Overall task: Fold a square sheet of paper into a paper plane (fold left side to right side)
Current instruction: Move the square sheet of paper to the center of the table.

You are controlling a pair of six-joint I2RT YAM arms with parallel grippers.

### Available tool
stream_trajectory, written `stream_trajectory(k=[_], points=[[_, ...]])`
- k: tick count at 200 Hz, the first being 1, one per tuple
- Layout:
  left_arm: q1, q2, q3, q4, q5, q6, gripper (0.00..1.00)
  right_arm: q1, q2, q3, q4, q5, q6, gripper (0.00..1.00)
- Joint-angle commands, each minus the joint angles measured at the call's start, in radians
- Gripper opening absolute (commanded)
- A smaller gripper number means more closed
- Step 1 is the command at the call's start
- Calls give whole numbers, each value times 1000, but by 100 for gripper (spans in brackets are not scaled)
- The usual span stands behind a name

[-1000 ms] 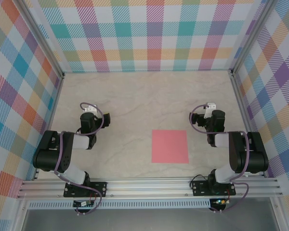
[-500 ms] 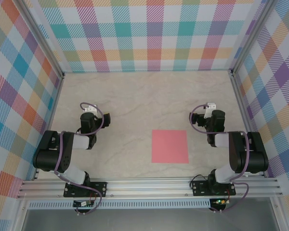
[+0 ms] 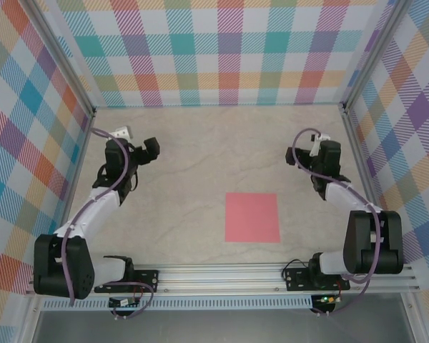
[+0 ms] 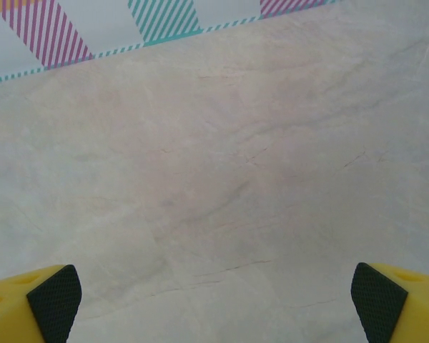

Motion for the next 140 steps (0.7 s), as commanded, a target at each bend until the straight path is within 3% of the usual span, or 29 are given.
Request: stream_trajectory(k=[1,38,67,111,140], points=[[-124,25,33,-269,180,-147,100,30,0,102,-397,-72,152,100],[-470,144,89,-295,331,-219,98,196,9,151,-641,-27,236,100],[-678,202,84,-249,343,-295,97,317,-29,93,-720,50,311,100],[-849,393,174,-150,440,-328,96,336,-125,21,-774,128,356,100],[-889,542,292,-130,451,-330,96,336,-191,14,-819,170,343,100]])
